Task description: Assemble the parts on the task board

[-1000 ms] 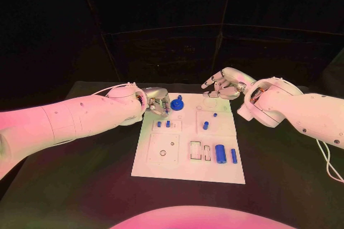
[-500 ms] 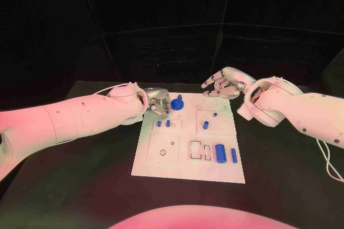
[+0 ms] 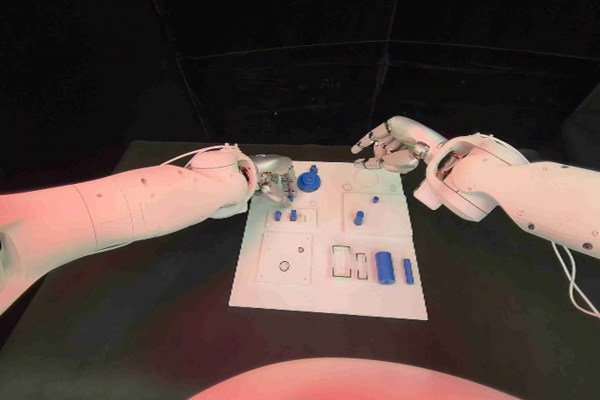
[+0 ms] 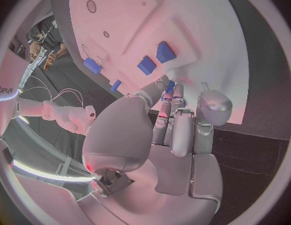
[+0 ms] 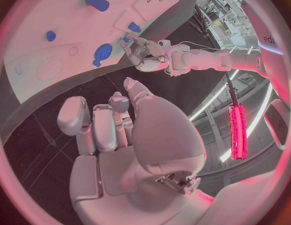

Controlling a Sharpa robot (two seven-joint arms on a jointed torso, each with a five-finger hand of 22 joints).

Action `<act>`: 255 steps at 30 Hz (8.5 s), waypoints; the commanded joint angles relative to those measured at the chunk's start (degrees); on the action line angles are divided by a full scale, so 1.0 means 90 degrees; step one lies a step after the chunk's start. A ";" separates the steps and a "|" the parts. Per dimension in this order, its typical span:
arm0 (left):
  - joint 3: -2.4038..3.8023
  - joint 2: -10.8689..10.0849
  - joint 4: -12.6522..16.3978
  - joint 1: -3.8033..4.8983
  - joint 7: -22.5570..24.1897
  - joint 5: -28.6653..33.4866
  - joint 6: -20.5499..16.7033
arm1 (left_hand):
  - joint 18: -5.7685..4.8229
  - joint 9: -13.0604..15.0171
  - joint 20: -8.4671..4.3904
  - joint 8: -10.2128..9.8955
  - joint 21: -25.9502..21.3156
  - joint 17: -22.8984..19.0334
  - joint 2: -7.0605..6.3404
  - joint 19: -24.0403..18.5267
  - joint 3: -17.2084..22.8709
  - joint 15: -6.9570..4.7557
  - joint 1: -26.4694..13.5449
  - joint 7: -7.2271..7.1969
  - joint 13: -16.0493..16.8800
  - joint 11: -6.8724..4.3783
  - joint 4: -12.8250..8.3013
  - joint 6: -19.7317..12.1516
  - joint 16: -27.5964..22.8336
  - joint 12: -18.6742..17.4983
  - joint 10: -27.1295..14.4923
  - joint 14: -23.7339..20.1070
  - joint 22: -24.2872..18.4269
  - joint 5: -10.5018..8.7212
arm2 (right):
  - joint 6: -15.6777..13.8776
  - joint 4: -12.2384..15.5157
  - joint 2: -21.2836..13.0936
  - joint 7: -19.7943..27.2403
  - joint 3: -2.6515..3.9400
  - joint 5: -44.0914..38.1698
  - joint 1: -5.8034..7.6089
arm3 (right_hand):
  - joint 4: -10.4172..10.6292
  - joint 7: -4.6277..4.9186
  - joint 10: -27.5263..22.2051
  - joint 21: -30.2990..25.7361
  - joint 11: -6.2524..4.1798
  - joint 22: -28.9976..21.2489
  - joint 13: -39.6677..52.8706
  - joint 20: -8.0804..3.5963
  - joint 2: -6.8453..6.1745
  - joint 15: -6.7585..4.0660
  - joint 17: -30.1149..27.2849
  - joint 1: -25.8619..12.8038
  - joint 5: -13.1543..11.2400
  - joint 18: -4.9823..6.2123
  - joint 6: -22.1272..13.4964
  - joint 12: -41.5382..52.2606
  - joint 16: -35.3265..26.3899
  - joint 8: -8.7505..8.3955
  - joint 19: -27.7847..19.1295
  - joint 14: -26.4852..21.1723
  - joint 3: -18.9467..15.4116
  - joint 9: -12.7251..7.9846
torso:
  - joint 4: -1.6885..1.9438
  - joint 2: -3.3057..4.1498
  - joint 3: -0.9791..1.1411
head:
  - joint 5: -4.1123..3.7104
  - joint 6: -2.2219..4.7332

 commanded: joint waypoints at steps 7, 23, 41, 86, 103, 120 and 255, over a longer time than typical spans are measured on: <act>0.0004 -0.0007 0.0024 0.0004 0.0000 0.0091 -0.0013 | -0.0010 -0.0023 0.0067 -0.0142 -0.0100 -0.0052 -0.0106 -0.0036 -0.0053 0.0080 -0.0023 0.0023 0.0000 0.0031 0.0018 -0.0191 -0.0043 -0.0106 -0.0183 0.0189 -0.0104 0.0034 | 0.0011 0.0012 0.0000 0.0040 0.0004 -0.0004 0.0013 | 0.0005 0.0000 -0.0038 -0.0029 -0.0017 -0.0005 -0.0005 -0.0002 0.0045 -0.0040 0.0004 -0.0004 0.0026 0.0033 0.0018 -0.0015 -0.0030 0.0022 -0.0032 0.0131 0.0025 -0.0006 | -0.0001 0.0000 0.0000 | 0.0001 -0.0003; 0.0006 -0.0176 0.0040 0.0003 -0.0073 0.0100 -0.0207 | 0.0105 -0.0018 0.0135 -0.0440 -0.0607 -0.0217 -0.0231 -0.0226 -0.0238 0.0145 0.0057 0.0086 0.0002 0.0117 0.0014 -0.0656 -0.0113 -0.0310 -0.0650 0.0155 -0.0723 0.0033 | 0.0017 -0.0049 -0.0034 -0.0036 0.0004 -0.0004 0.0014 | 0.0021 0.0011 -0.0843 -0.0207 -0.0008 -0.0294 -0.1194 0.0002 0.0020 -0.0034 -0.0171 0.0011 0.0039 0.0089 -0.0064 -0.1197 -0.0182 -0.0004 -0.0224 0.0088 0.0094 -0.0013 | -0.0004 -0.0002 -0.0004 | -0.0057 0.0018; 0.0018 -0.1174 0.0348 0.0150 0.2166 0.5403 -0.1918 | 0.0314 0.0139 0.0076 0.0020 -0.1636 -0.1358 0.0068 -0.0675 -0.0231 0.0055 0.0062 0.0060 0.0120 -0.0017 0.0186 0.0240 -0.0738 0.0126 0.0228 -0.0235 -0.1910 0.0027 | 0.0017 -0.0267 -0.0289 -0.0212 -0.0003 -0.1938 -0.0252 | 0.0036 -0.0113 -0.1200 -0.1010 -0.0012 -0.1364 -0.4155 0.0001 -0.0316 -0.0028 -0.1445 0.0319 -0.0188 0.0284 0.0795 -0.4291 -0.1396 0.0344 -0.0918 -0.0239 0.0916 0.0024 | -0.0023 -0.0006 -0.0004 | -0.0332 0.0204; 0.0008 -0.1414 0.1227 0.0064 0.3474 0.8749 -0.0573 | 0.0368 -0.0007 0.0458 -0.0238 -0.4895 -0.5717 0.0265 -0.1861 -0.1554 0.0428 0.0048 0.0329 0.0020 0.0290 0.0523 -0.0079 -0.5221 -0.0178 -0.0221 -0.2241 -0.4337 0.0035 | 0.0862 -0.0394 0.0072 -0.0921 -0.0002 -0.3948 -0.0769 | -0.0109 -0.0095 -0.1036 -0.0577 0.0118 -0.0663 -0.5768 0.0030 -0.0287 0.0063 -0.0951 0.0407 -0.1095 0.0162 0.0957 -0.5272 -0.1047 -0.0049 -0.0399 0.0042 0.1815 0.0022 | -0.0001 0.0002 -0.0004 | -0.0572 0.0162; 0.0007 -0.1415 0.1245 0.0064 0.3486 0.8741 -0.0594 | 0.0367 -0.0005 0.0465 -0.0256 -0.4948 -0.5719 0.0296 -0.1814 -0.1612 0.0441 0.0115 0.0359 0.0022 0.0315 0.0490 -0.0163 -0.5226 -0.0171 -0.0323 -0.2234 -0.4394 0.0036 | 0.0787 -0.0414 0.0154 -0.1051 -0.0002 -0.3977 -0.0805 | -0.0252 -0.0126 -0.0612 -0.0217 0.0037 -0.0109 -0.5896 -0.0003 -0.0264 -0.0013 -0.0814 0.0367 -0.1179 0.0059 0.1295 -0.5270 -0.0899 0.0031 -0.0050 0.0118 0.2092 0.0054 | -0.0003 0.0000 -0.0001 | -0.0556 0.0118; 0.0007 -0.1384 0.1226 0.0064 0.3568 0.8741 -0.0750 | 0.0358 0.0002 0.0480 -0.0269 -0.5047 -0.5719 0.0361 -0.1725 -0.1755 0.0476 0.0254 0.0401 0.0021 0.0378 0.0411 -0.0322 -0.5230 -0.0172 -0.0759 -0.2242 -0.4503 0.0038 | -0.0013 -0.0039 -0.0085 -0.1162 0.0003 -0.4011 -0.0804 | -0.0383 -0.0116 -0.0476 -0.0059 0.0021 0.0125 -0.5922 -0.0023 -0.0265 -0.0043 -0.0799 0.0381 -0.1143 0.0016 0.1381 -0.5335 -0.0852 0.0035 0.0090 0.0131 0.2227 0.0057 | -0.0007 -0.0014 -0.0002 | -0.0563 0.0149; 0.0007 -0.1137 0.1002 0.0070 0.3547 0.8742 -0.0571 | 0.0353 0.0016 0.0496 -0.0199 -0.5134 -0.5719 0.0422 -0.1695 -0.1908 0.0496 0.0263 0.0422 0.0055 0.0394 0.0413 -0.0346 -0.5233 0.0010 -0.0891 -0.2280 -0.4589 0.0037 | 0.0184 0.0833 0.1098 -0.0867 -0.0372 -0.3903 -0.1125 | -0.0377 0.0032 -0.1671 -0.0601 0.0302 -0.0735 -0.5934 0.0202 -0.0642 0.0198 -0.1375 -0.0154 -0.1102 0.0199 0.0272 -0.5869 -0.1185 -0.0381 -0.0613 -0.0129 0.1852 -0.0022 | -0.0001 -0.0005 -0.0005 | 0.0131 -0.0132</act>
